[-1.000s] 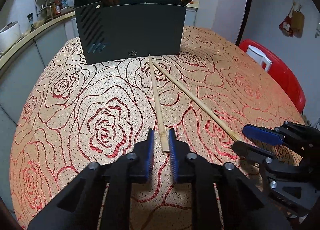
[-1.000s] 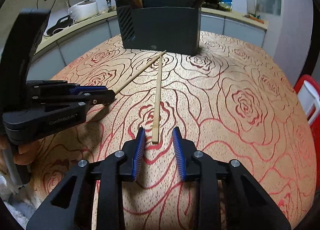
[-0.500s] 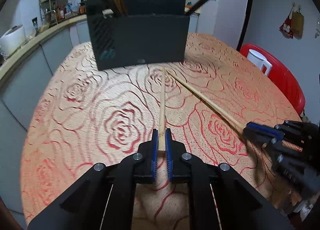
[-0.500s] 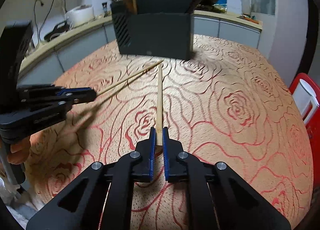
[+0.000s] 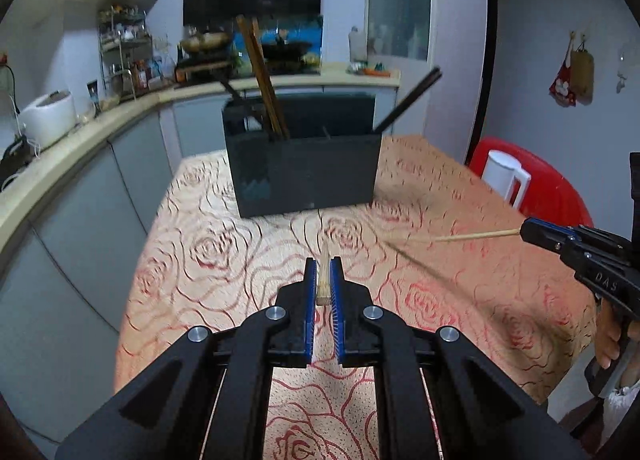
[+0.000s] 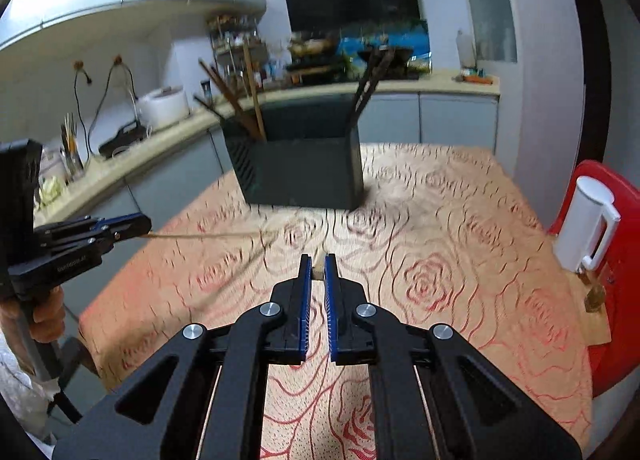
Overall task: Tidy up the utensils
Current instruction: 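Lift both held chopsticks and carry them over the black utensil holder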
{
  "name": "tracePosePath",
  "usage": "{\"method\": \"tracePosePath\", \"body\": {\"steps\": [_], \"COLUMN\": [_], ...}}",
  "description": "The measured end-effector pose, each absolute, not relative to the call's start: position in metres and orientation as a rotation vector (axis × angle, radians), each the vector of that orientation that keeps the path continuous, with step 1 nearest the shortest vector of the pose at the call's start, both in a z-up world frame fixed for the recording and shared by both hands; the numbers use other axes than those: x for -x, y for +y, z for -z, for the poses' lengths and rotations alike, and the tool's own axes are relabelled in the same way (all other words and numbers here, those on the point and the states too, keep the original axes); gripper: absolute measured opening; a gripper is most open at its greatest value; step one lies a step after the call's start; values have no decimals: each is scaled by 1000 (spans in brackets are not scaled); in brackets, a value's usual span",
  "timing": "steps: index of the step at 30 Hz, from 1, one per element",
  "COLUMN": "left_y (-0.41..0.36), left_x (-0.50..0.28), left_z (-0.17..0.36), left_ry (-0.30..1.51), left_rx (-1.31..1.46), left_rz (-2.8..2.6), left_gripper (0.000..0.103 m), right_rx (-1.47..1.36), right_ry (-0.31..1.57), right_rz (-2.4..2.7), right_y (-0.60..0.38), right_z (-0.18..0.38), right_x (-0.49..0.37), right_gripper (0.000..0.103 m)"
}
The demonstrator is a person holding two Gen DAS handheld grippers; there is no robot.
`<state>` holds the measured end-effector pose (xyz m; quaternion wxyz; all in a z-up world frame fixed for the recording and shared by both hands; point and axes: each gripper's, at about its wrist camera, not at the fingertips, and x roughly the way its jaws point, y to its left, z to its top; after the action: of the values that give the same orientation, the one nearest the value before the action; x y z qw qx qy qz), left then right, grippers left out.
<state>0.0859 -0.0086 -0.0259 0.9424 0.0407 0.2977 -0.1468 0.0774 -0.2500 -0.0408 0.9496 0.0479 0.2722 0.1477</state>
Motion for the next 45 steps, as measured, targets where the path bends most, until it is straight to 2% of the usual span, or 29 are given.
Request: {"method": "tracePosePath", "body": {"steps": [9, 45], "left_y": [-4, 9], "left_x": [-79, -105], "left_z": [-8, -50], "left_ry": [525, 554], "left_rx": [-89, -67], "left_rz": [300, 349], "left_gripper": [7, 7], "right_rx": [-116, -126], "right_ry": [478, 476], "right_rz": [-330, -397], "right_y": [-252, -245], "right_z": [10, -44], "right_x": [-75, -119], "right_gripper": [7, 7]}}
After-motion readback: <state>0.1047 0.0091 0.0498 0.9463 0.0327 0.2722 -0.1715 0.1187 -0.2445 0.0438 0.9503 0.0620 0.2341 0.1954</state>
